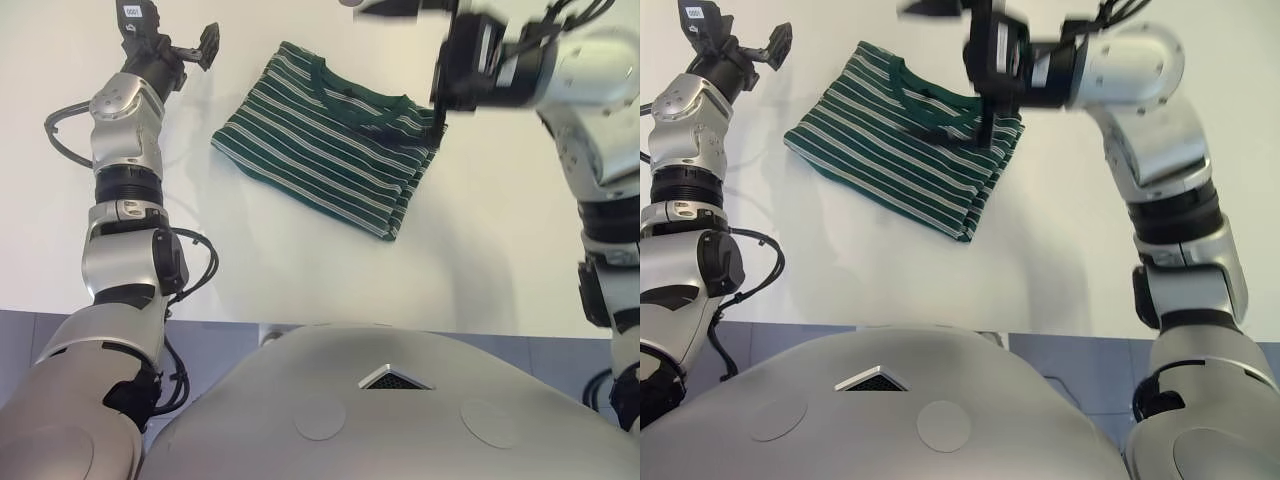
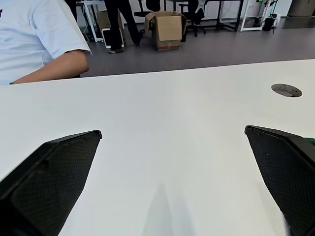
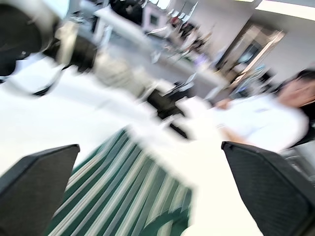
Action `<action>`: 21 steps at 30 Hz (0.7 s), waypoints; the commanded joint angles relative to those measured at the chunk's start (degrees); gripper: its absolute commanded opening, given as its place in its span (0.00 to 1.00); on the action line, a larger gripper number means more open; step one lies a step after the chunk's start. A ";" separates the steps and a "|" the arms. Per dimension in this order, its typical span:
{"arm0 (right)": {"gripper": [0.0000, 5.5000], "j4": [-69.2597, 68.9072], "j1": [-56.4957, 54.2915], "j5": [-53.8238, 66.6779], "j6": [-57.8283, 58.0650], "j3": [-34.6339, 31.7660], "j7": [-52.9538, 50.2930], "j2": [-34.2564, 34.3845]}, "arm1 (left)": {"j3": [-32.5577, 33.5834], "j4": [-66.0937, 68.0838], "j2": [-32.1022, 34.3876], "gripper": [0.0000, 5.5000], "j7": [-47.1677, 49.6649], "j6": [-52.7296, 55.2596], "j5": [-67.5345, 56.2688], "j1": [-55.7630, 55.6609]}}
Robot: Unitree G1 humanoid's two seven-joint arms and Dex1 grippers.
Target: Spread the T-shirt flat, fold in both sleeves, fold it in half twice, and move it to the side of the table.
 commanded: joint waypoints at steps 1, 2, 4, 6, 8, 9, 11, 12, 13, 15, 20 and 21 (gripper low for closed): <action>0.98 25.23 -8.82 -15.00 -6.70 7.63 -11.28 15.91 | -0.40 -0.30 -0.54 0.97 0.84 1.26 0.48 -1.50; 0.98 34.18 -10.10 -20.63 -10.35 10.39 -14.46 18.42 | -0.85 0.30 -1.15 0.97 1.03 1.09 0.80 -1.85; 0.98 49.23 -11.75 -32.26 -16.16 15.22 -23.39 17.23 | -1.83 0.13 -1.91 0.97 1.23 0.61 1.59 -1.29; 0.98 51.06 -9.03 -34.25 -19.86 12.67 -24.00 11.10 | -2.00 -0.86 -2.14 0.97 1.31 0.44 1.48 0.36; 0.98 44.38 -4.69 -30.52 -21.68 6.48 -19.55 4.17 | -1.41 -1.84 -2.63 0.97 1.49 0.86 0.56 1.75; 0.98 40.38 -2.67 -28.43 -21.77 3.82 -17.27 1.33 | -1.23 -2.25 -2.95 0.97 1.63 1.00 0.33 2.23; 0.98 34.71 1.13 -27.20 -21.77 0.67 -13.84 -4.04 | -0.88 -3.51 -3.55 0.97 2.29 1.15 0.12 3.80; 0.98 33.67 2.82 -28.11 -22.10 0.58 -12.68 -5.94 | -0.91 -3.99 -3.73 0.97 2.57 1.22 0.16 4.39; 0.98 32.64 5.11 -28.79 -22.32 0.67 -11.34 -7.49 | -1.13 -4.26 -3.84 0.97 2.74 1.24 0.37 4.70; 0.98 31.32 9.39 -30.77 -23.14 1.81 -9.74 -9.33 | -1.44 -4.61 -3.85 0.97 2.81 1.42 0.57 4.89; 0.98 11.74 25.58 -28.06 -19.95 7.82 2.08 -16.10 | -1.58 -4.94 -2.81 0.97 2.33 2.01 0.69 5.23; 0.98 0.73 29.93 -20.90 -15.73 8.48 6.74 -19.44 | -1.41 -5.00 -2.38 0.97 2.28 2.15 0.63 5.20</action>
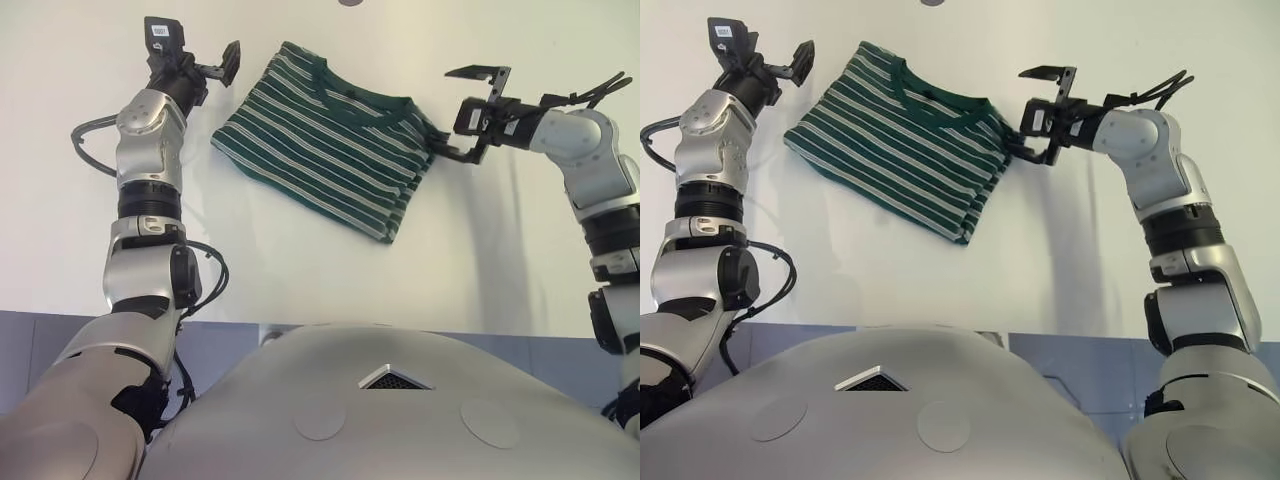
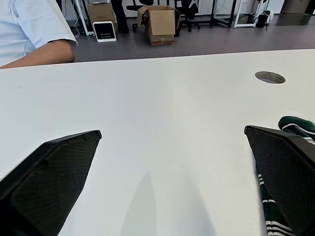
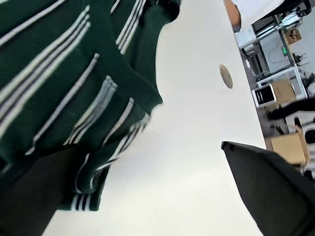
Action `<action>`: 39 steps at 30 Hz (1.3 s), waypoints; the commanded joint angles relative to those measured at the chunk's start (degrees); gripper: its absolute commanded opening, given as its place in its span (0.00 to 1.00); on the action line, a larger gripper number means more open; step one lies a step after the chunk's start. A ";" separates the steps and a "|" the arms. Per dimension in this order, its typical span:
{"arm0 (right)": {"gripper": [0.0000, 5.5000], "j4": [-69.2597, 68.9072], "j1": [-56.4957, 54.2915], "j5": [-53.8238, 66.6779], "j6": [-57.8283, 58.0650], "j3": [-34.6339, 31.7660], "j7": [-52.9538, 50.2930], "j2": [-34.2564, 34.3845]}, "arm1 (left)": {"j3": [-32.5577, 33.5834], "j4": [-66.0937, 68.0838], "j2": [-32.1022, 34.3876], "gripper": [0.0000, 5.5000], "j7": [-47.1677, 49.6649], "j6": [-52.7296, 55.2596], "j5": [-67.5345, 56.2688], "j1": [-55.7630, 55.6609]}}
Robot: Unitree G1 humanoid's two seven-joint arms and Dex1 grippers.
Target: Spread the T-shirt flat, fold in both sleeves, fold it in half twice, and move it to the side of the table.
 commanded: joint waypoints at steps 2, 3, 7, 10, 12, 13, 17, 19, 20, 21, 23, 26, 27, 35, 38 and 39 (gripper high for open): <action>0.98 -37.29 17.30 24.12 15.91 3.33 18.22 -11.25 | 0.50 -0.65 1.94 0.97 -0.04 1.06 0.54 0.36; 0.98 -40.55 16.06 29.53 18.83 0.63 18.84 -11.69 | 0.64 -0.83 2.14 0.97 0.02 1.06 0.46 0.40; 0.98 -33.36 1.10 34.60 25.10 -8.62 13.27 -4.51 | 0.76 -1.47 2.59 0.97 -0.50 0.36 0.32 -0.15; 0.98 -21.51 -11.23 28.00 25.41 -6.54 2.81 9.15 | 0.28 -5.54 1.97 0.97 -3.38 -0.32 -1.06 0.16; 0.98 -11.08 -15.49 22.59 22.97 -2.44 -1.78 18.97 | 0.67 -6.51 1.55 0.97 -3.07 -0.10 -1.36 0.03; 0.98 -1.68 -18.36 20.31 20.75 -1.31 -3.91 24.54 | 1.39 -5.63 1.72 0.97 -1.57 0.86 -1.20 -0.15; 0.98 37.15 -27.89 6.56 11.43 2.41 -19.39 34.30 | 1.71 -0.97 1.57 0.97 3.32 2.71 0.59 -1.88; 0.98 47.51 -27.68 -0.18 9.74 5.69 -26.04 33.46 | 1.29 -1.54 1.00 0.97 3.89 2.95 0.64 -1.30; 0.98 50.13 -26.94 -1.92 8.89 6.45 -27.16 32.98 | 1.21 -1.97 0.89 0.97 4.04 3.06 0.56 -0.81; 0.98 52.31 -26.04 -3.83 8.09 7.33 -28.42 32.19 | 1.23 -2.16 0.87 0.97 4.17 3.09 0.48 -0.38; 0.98 56.30 -24.75 -6.68 6.50 8.35 -31.47 30.42 | 1.34 -2.55 0.88 0.97 4.51 3.15 0.34 0.46; 0.98 59.69 -24.48 -8.71 4.95 6.79 -38.64 27.00 | 0.81 -3.07 0.80 0.97 4.53 3.03 0.67 1.15; 0.98 59.89 -25.20 -8.47 3.61 5.42 -41.34 26.18 | 0.27 -4.22 0.75 0.97 3.47 2.09 0.69 1.66; 0.98 53.44 -34.47 -3.12 -14.15 -5.61 -47.94 25.46 | -12.55 -24.89 12.19 0.97 -22.21 -20.93 6.08 9.10; 0.98 32.69 -27.61 13.60 -7.73 -9.70 -20.13 22.77 | -18.51 -32.44 24.01 0.97 -32.68 -33.63 13.93 13.32; 0.98 20.67 -22.26 20.06 -1.06 -7.61 -9.16 19.83 | -19.61 -34.60 27.63 0.97 -36.31 -36.37 14.44 14.46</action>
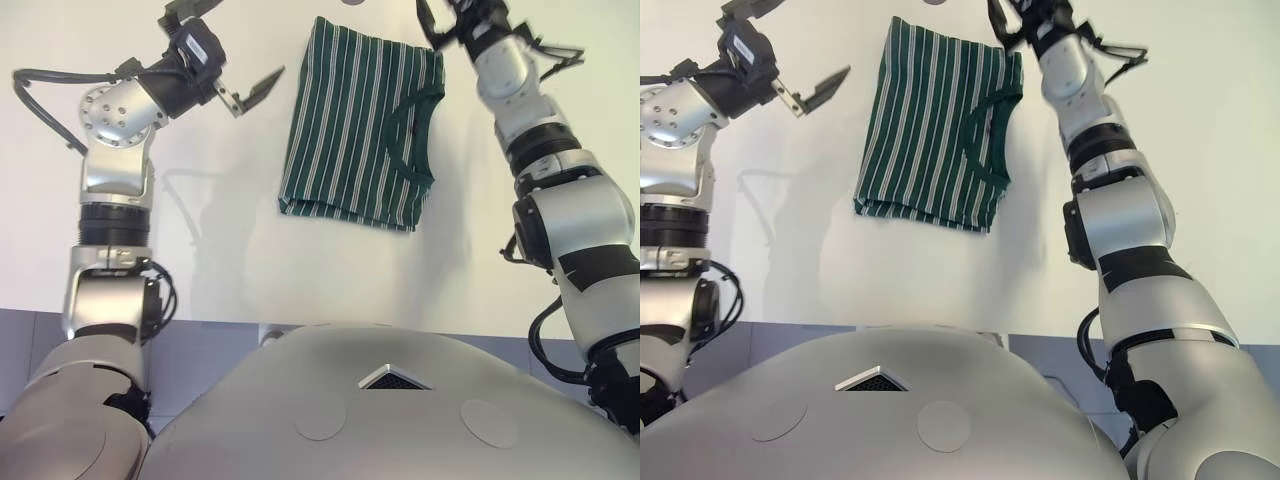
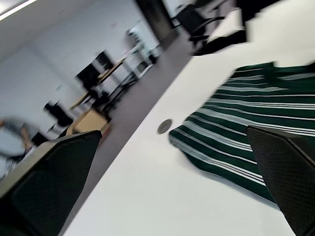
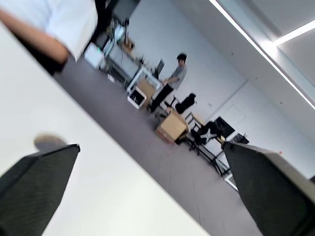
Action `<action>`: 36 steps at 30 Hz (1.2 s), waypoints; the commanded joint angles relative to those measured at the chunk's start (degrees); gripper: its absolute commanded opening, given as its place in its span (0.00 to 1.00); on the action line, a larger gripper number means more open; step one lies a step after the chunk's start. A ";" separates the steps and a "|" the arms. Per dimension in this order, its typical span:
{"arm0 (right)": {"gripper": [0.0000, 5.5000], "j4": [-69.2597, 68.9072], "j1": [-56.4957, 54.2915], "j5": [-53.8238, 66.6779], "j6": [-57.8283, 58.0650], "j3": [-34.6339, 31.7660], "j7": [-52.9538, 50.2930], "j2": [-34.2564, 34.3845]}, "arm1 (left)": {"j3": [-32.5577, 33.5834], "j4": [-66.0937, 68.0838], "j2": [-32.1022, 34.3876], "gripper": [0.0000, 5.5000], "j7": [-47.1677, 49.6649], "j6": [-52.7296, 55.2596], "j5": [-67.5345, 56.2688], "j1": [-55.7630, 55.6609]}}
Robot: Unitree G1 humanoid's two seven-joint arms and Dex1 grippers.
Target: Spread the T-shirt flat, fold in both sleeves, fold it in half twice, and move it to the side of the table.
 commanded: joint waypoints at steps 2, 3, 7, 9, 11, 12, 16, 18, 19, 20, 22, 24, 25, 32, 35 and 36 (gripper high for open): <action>0.98 -58.95 24.24 33.15 28.65 7.68 50.00 -20.24 | -5.73 -14.01 20.45 0.97 -19.26 -13.28 2.03 8.75; 0.98 -69.51 29.25 38.32 33.08 9.11 55.13 -26.63 | -5.02 -16.82 23.42 0.97 -21.33 -13.71 0.34 11.50; 0.98 -88.00 45.51 43.43 38.12 6.78 59.84 -38.45 | -2.89 -20.50 27.62 0.97 -23.00 -14.38 -1.28 19.78; 0.98 -91.13 49.70 43.26 39.62 5.49 59.50 -39.39 | -2.70 -21.85 27.24 0.97 -22.41 -14.09 -1.26 22.16; 0.98 -92.91 54.86 40.87 39.71 4.82 59.66 -41.10 | -4.72 -21.59 23.49 0.97 -18.91 -15.41 2.67 25.55; 0.98 -94.47 57.59 40.25 39.85 4.50 60.14 -42.39 | -5.76 -20.96 21.19 0.97 -16.90 -16.13 4.71 26.67; 0.98 -96.36 62.33 35.05 40.25 3.99 59.69 -42.98 | -9.02 -15.33 13.65 0.97 -8.02 -20.87 15.64 25.25; 0.98 -94.22 61.83 30.16 39.10 4.75 58.47 -41.38 | -10.22 -12.75 11.35 0.97 -3.69 -23.01 20.84 24.33; 0.98 -93.09 61.22 28.53 38.89 4.69 57.70 -40.39 | -10.68 -12.04 10.66 0.97 -2.12 -23.45 22.27 24.23; 0.98 -92.25 60.68 27.41 38.80 4.52 57.34 -39.64 | -11.07 -11.49 10.32 0.97 -0.90 -23.71 23.10 24.09; 0.98 -90.09 59.91 25.00 38.00 3.61 56.48 -38.40 | -11.60 -10.37 10.62 0.97 1.17 -24.48 24.37 23.86; 0.98 -86.17 59.07 19.83 35.16 3.91 55.48 -37.84 | -11.93 -8.97 11.63 0.97 2.62 -25.29 25.40 23.46; 0.98 -82.69 58.15 15.33 32.57 4.88 54.43 -37.72 | -11.98 -8.02 12.26 0.97 3.33 -25.89 25.96 23.12; 0.98 -76.71 58.54 6.22 26.58 7.96 51.94 -34.73 | -13.83 -0.43 14.76 0.97 7.45 -29.39 30.42 19.15; 0.94 -76.53 58.77 5.47 26.37 8.58 51.24 -33.62 | -14.98 2.97 15.50 0.98 8.99 -30.39 32.00 18.31; 0.91 -76.13 58.59 5.24 26.24 8.61 50.94 -33.31 | -15.41 3.94 15.78 0.98 9.40 -30.70 32.50 17.93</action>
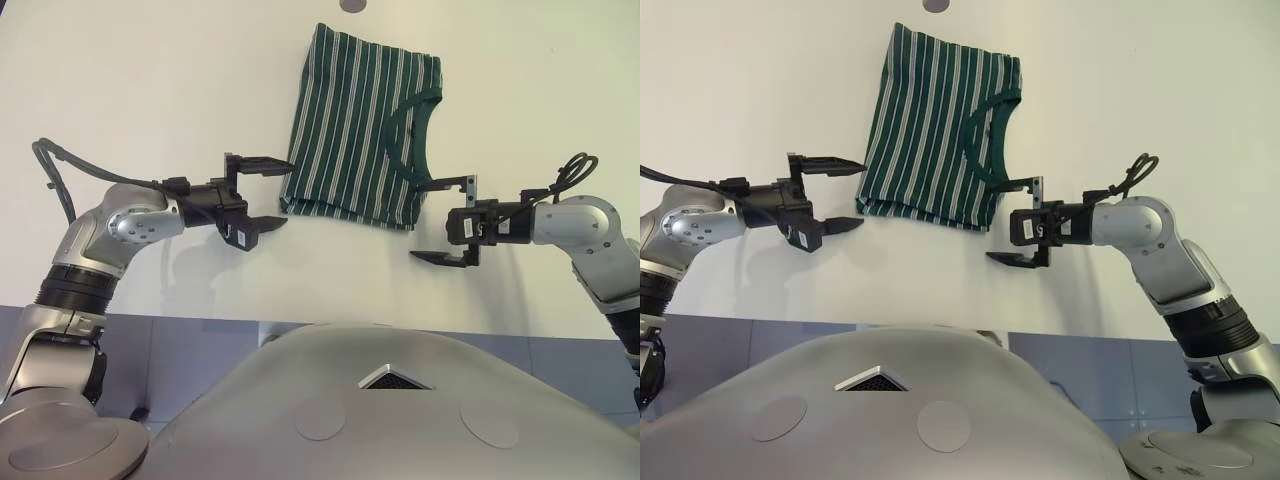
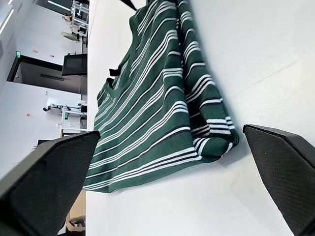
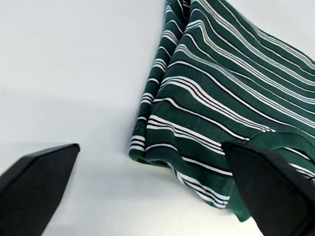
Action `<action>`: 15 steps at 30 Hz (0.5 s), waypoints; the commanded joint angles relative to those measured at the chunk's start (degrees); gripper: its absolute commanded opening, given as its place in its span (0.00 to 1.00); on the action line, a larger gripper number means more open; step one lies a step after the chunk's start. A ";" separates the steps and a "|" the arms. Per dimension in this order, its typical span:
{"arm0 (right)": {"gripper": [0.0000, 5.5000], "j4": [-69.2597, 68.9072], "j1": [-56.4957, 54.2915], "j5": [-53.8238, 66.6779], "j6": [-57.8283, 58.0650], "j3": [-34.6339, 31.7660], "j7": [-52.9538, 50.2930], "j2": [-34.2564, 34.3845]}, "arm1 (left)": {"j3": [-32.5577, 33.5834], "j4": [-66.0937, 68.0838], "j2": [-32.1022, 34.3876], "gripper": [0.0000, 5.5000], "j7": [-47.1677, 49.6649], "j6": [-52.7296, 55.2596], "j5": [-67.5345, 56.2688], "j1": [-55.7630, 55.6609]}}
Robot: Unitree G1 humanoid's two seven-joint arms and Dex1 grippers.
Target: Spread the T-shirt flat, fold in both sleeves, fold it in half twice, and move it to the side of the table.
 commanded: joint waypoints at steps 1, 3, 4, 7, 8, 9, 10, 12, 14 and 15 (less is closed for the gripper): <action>0.88 2.67 1.66 -5.01 1.18 2.14 -0.54 0.98 | -3.62 6.65 3.13 0.94 -1.39 1.10 9.09 1.29; 0.81 3.13 1.42 -5.63 1.23 2.06 -0.92 1.20 | -4.37 7.45 3.45 0.86 -1.08 0.58 9.37 0.95; 0.77 3.66 1.16 -6.18 1.12 1.95 -1.38 1.45 | -4.73 7.68 3.62 0.83 -0.99 0.39 9.47 0.86; 0.66 4.99 -0.21 -6.77 1.16 1.70 -2.68 2.66 | -5.56 8.61 3.57 0.70 -0.03 0.08 10.39 0.12; 0.63 5.17 -0.70 -6.61 1.47 1.89 -3.07 3.44 | -5.86 8.94 3.27 0.66 0.33 0.08 10.67 -0.36; 0.61 5.26 -1.05 -6.56 1.73 2.14 -3.48 4.12 | -6.15 9.14 3.02 0.63 0.59 0.13 10.84 -0.73; 0.57 5.36 -1.14 -6.68 1.81 2.43 -3.79 4.69 | -6.46 9.35 2.74 0.59 0.82 0.12 10.94 -1.11; 0.50 5.47 -1.06 -6.95 1.73 2.73 -3.99 5.50 | -7.08 10.08 2.30 0.52 1.49 0.09 11.27 -1.86; 0.43 5.56 -1.06 -6.75 1.71 2.79 -4.02 6.09 | -7.68 11.33 1.76 0.45 2.35 0.20 11.99 -2.97; 0.39 5.68 -1.17 -6.65 1.71 2.77 -4.01 6.35 | -8.07 12.00 1.49 0.41 2.74 0.29 12.26 -3.59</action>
